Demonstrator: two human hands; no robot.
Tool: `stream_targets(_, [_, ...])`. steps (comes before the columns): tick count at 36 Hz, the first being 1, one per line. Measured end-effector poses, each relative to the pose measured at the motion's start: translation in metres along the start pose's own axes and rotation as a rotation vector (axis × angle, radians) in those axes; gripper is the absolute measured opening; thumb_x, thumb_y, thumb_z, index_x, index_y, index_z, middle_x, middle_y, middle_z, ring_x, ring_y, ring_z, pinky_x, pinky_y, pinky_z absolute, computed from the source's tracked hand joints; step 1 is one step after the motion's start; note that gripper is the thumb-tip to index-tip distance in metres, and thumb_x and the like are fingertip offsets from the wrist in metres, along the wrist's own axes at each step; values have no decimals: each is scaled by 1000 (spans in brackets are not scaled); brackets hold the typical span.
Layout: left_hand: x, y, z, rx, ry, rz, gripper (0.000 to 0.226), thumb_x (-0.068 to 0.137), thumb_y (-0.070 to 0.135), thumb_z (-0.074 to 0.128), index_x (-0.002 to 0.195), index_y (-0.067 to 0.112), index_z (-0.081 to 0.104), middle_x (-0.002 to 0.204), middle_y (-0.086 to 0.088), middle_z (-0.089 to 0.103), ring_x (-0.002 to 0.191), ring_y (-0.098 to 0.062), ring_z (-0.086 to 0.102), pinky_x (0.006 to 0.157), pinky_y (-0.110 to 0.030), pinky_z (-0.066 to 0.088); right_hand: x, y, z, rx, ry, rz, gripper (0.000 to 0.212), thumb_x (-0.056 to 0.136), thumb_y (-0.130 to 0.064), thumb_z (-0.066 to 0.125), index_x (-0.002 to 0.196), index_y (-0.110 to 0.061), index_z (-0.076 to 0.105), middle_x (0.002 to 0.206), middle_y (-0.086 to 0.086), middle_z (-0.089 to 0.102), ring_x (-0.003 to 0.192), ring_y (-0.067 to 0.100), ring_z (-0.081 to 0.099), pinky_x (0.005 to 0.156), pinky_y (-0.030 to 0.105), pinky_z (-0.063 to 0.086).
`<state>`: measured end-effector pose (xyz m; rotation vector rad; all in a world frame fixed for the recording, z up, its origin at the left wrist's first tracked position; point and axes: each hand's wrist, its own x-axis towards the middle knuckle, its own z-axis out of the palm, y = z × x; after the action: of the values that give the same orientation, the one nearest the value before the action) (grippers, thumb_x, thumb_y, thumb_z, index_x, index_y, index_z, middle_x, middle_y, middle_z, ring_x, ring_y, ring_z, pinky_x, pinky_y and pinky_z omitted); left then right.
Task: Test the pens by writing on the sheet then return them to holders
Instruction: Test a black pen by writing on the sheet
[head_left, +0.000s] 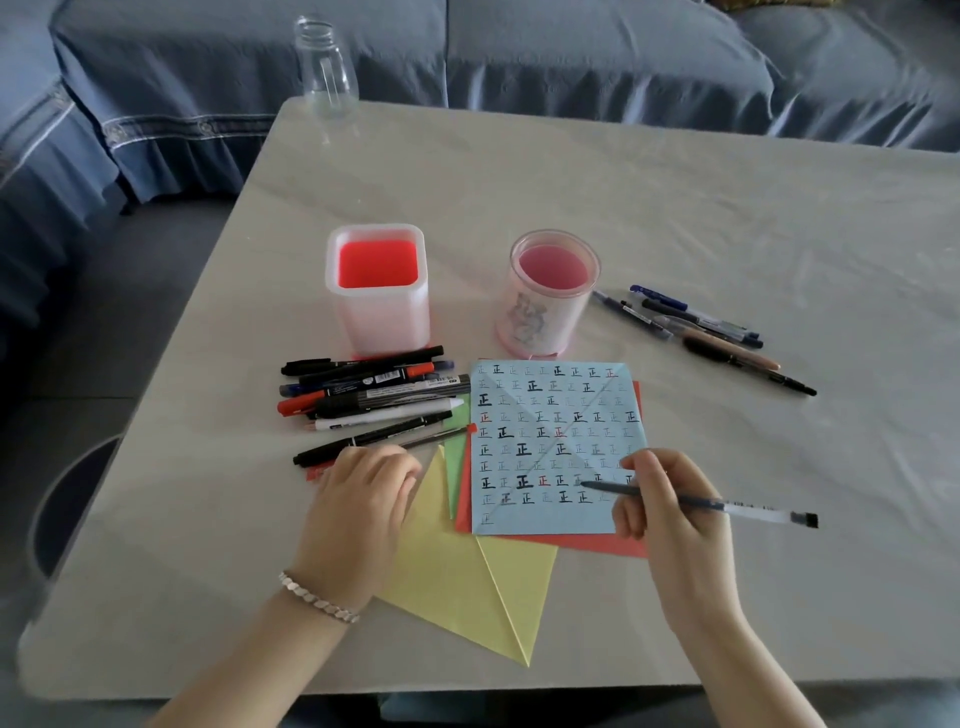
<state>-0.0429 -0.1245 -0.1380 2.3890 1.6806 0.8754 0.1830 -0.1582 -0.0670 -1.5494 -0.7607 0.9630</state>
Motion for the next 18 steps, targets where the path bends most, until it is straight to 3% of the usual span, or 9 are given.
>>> stream_targets(5, [0, 20, -5, -18, 4, 60, 24, 86, 18, 42, 104, 14, 57, 107, -5, 61, 101, -19, 49, 89, -31, 33, 1, 5, -2, -30, -9, -42, 23, 92, -3, 45, 73, -7, 58, 47, 5, 55, 46, 14, 49, 46, 17, 40])
stream_targets(8, [-9, 35, -5, -62, -187, 237, 30, 87, 23, 40, 115, 20, 51, 120, -7, 59, 114, -19, 50, 100, -35, 39, 1, 9, 1, -29, -43, -18, 24, 92, -6, 46, 75, -9, 63, 62, 6, 67, 57, 16, 61, 53, 19, 49])
stream_targets(11, [-22, 40, -2, -26, -362, 295, 36, 89, 34, 39, 122, 26, 48, 135, -8, 49, 127, -23, 44, 104, -44, 34, -1, 15, 7, -56, -72, -1, 22, 91, -12, 51, 75, -11, 65, 68, 4, 70, 65, 15, 65, 60, 23, 53])
stream_targets(15, [-31, 37, 1, 2, -462, 307, 42, 89, 42, 39, 128, 28, 45, 142, -9, 42, 133, -24, 35, 108, -41, 26, -6, 20, 18, -44, -43, -8, 26, 87, -14, 58, 63, -4, 61, 51, 4, 63, 48, 11, 59, 49, 20, 50])
stream_targets(18, [-33, 35, 2, 37, -493, 305, 43, 89, 44, 38, 128, 28, 47, 144, -7, 39, 137, -22, 25, 110, -36, 16, -7, 27, 28, -61, -1, -14, 36, 85, -17, 61, 55, -1, 52, 39, 3, 54, 38, 11, 50, 46, 27, 50])
